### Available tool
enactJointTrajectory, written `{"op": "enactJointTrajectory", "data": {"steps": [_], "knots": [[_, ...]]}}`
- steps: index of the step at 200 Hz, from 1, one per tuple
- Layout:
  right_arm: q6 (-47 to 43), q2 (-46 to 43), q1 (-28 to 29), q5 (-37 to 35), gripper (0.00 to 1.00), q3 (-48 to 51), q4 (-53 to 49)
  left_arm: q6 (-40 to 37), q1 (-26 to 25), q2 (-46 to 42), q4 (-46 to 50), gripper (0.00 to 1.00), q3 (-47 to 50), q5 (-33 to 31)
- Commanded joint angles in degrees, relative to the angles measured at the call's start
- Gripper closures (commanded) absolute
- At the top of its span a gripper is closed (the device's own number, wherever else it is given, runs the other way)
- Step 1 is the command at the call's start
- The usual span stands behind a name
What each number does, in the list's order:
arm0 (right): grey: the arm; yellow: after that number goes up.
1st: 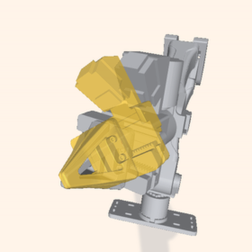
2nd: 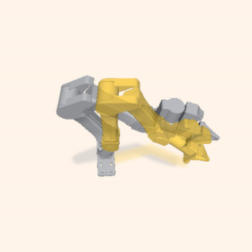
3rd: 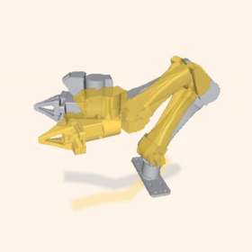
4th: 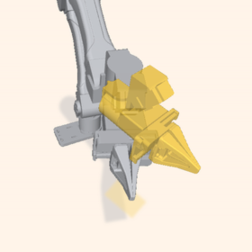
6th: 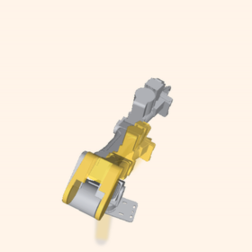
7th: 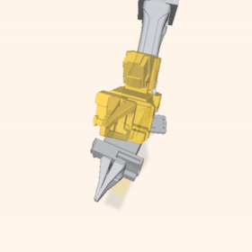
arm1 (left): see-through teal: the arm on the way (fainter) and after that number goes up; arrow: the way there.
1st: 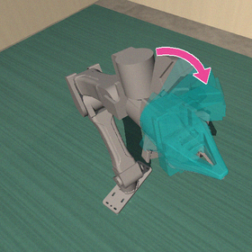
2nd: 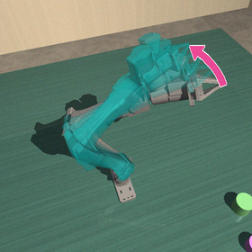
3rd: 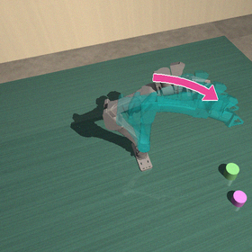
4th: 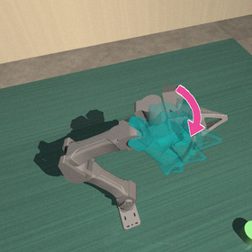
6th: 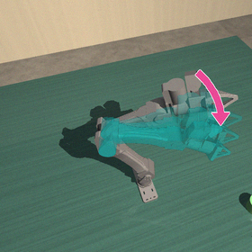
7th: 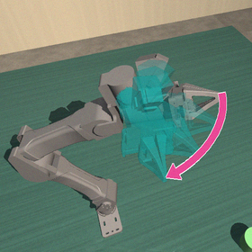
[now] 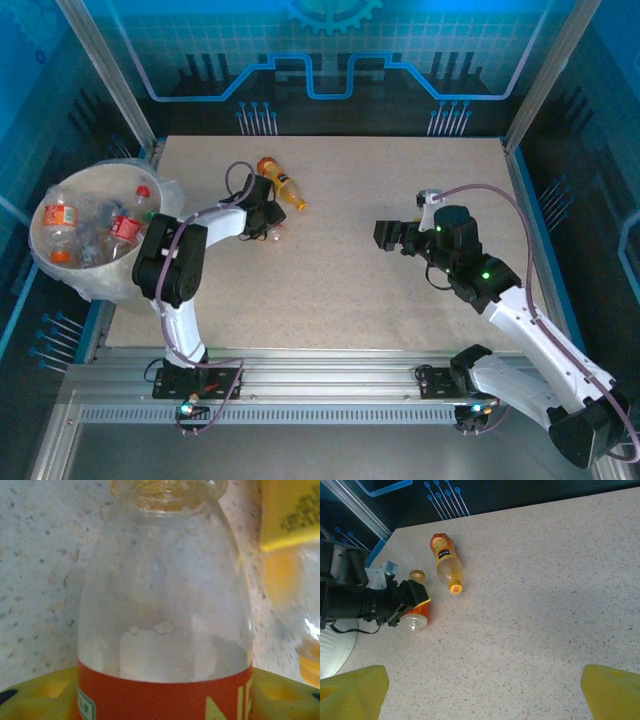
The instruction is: Put the plastic bottles in the bin
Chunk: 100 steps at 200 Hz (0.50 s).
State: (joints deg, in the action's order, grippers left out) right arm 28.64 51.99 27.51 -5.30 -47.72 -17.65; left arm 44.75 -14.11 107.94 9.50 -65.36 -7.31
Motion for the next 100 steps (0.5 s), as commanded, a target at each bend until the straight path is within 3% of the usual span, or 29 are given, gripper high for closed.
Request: {"op": "enactJointTrajectory", "data": {"steps": [1,29,100], "knots": [[-0.25,0.39,1.53,0.18,0.0,1.84,4.26,-4.92,-0.37,-6.78,-5.95,0.49,2.1,2.83],[-0.26,1.04,2.59,-1.35,0.0,3.62,8.8,-8.34,-1.25,-12.81,-6.03,0.5,4.13,3.83],[0.09,3.35,4.91,-4.84,0.0,5.34,16.43,-12.09,-1.19,-29.59,4.45,0.53,2.4,10.09]]}}
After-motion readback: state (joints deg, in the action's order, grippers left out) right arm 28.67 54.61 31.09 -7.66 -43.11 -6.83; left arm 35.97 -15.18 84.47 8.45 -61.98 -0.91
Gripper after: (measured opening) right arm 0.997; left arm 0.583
